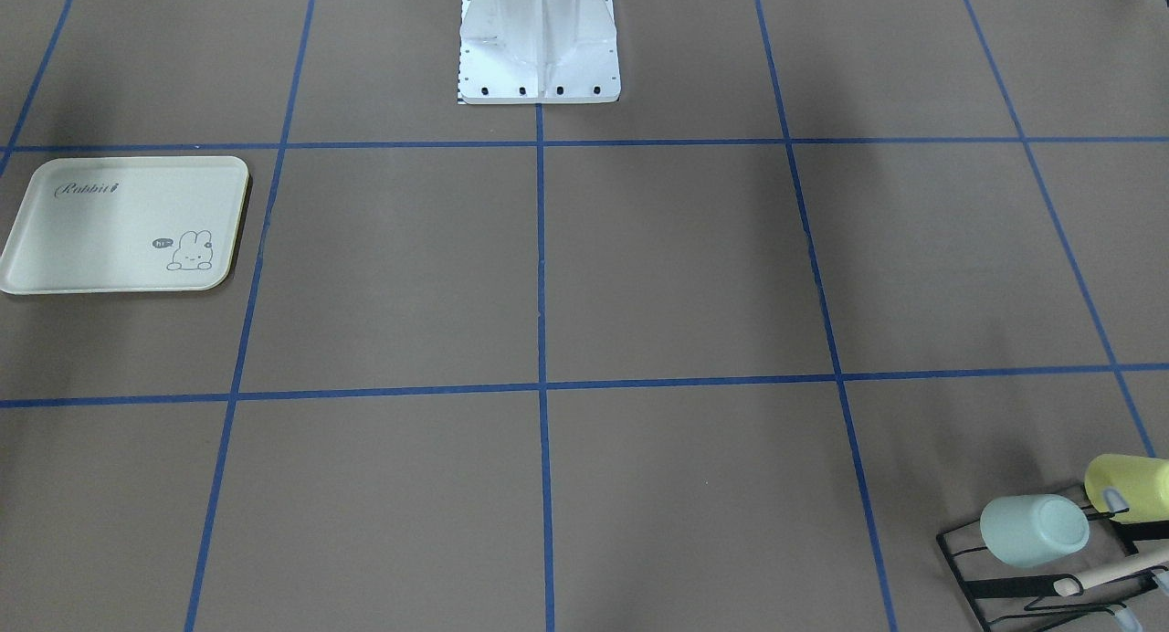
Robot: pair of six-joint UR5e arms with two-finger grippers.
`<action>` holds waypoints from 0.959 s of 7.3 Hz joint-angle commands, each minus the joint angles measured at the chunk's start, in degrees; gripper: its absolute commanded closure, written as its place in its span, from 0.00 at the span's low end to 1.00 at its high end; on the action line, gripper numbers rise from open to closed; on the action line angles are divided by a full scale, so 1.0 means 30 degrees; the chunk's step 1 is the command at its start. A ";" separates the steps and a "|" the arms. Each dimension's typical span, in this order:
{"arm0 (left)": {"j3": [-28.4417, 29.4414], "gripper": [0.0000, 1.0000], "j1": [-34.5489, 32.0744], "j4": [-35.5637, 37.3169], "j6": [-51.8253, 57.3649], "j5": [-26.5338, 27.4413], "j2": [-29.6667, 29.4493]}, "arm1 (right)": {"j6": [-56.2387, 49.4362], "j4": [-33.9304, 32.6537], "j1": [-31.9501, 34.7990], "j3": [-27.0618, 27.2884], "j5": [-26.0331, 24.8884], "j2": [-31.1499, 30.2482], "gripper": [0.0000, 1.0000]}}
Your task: Left arm grabs green cup and hands to right arm on tray
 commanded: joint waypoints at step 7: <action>0.0187 0.00 0.0030 -0.0292 -0.0094 0.0321 -0.0146 | 0.0177 0.0044 0.0058 -0.0088 -0.0850 -0.0644 0.00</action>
